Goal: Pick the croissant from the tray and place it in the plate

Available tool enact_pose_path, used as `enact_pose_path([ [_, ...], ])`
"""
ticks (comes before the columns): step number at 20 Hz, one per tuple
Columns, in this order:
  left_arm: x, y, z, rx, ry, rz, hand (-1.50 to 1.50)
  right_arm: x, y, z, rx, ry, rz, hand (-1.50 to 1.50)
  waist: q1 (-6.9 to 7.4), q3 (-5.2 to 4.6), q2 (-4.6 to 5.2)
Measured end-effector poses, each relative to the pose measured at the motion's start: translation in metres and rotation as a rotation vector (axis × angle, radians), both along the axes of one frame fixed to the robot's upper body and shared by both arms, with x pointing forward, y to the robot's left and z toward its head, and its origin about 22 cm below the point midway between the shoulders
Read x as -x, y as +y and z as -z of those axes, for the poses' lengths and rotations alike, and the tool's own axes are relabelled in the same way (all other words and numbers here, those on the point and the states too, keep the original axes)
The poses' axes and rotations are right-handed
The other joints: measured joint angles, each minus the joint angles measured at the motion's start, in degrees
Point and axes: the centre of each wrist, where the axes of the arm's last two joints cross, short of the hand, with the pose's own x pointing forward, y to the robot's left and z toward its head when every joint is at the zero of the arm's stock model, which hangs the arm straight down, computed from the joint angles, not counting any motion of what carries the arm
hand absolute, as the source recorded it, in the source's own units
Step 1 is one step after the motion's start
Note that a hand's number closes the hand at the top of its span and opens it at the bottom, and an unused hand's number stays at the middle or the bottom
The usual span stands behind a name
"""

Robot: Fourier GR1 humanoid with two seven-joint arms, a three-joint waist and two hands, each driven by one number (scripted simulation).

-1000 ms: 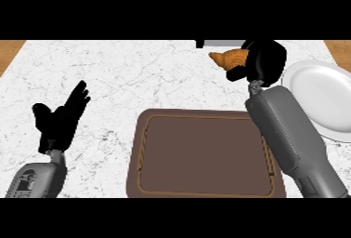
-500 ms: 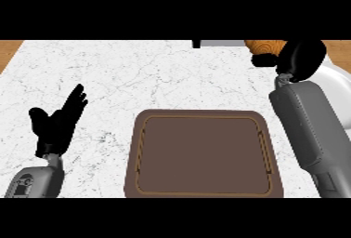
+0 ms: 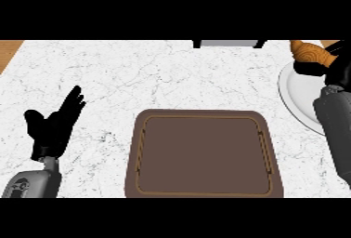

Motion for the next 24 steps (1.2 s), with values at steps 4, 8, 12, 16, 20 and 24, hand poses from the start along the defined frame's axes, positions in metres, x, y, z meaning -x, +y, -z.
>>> enact_pose_path([
  [4, 0.000, 0.003, 0.002, -0.003, -0.002, 0.003, 0.00, 0.011, -0.036, 0.012, -0.011, 0.094, 0.008, 1.50, -0.04, -0.01, 0.02],
  [8, -0.002, 0.001, 0.004, 0.002, -0.004, 0.000, 0.00, 0.020, -0.063, 0.025, -0.121, 0.157, -0.006, -1.50, 0.01, 0.04, 0.14],
  [12, -0.001, 0.001, 0.003, -0.001, -0.004, 0.007, 0.00, 0.032, -0.082, 0.045, -0.212, 0.195, -0.069, -1.50, 0.08, 0.04, 0.10],
  [16, -0.006, -0.004, 0.002, 0.006, -0.005, 0.007, 0.00, 0.037, -0.097, 0.050, -0.195, 0.144, -0.133, -1.50, 0.18, 0.06, 0.15],
  [20, -0.005, -0.004, 0.002, 0.002, -0.001, 0.005, 0.00, 0.033, -0.093, 0.036, -0.137, -0.008, -0.220, -1.50, -0.14, 0.06, 0.00],
  [24, -0.004, 0.004, 0.005, 0.002, 0.003, -0.002, 0.00, 0.030, -0.083, 0.020, -0.158, -0.194, -0.342, -1.50, -0.61, 0.01, -0.21],
])
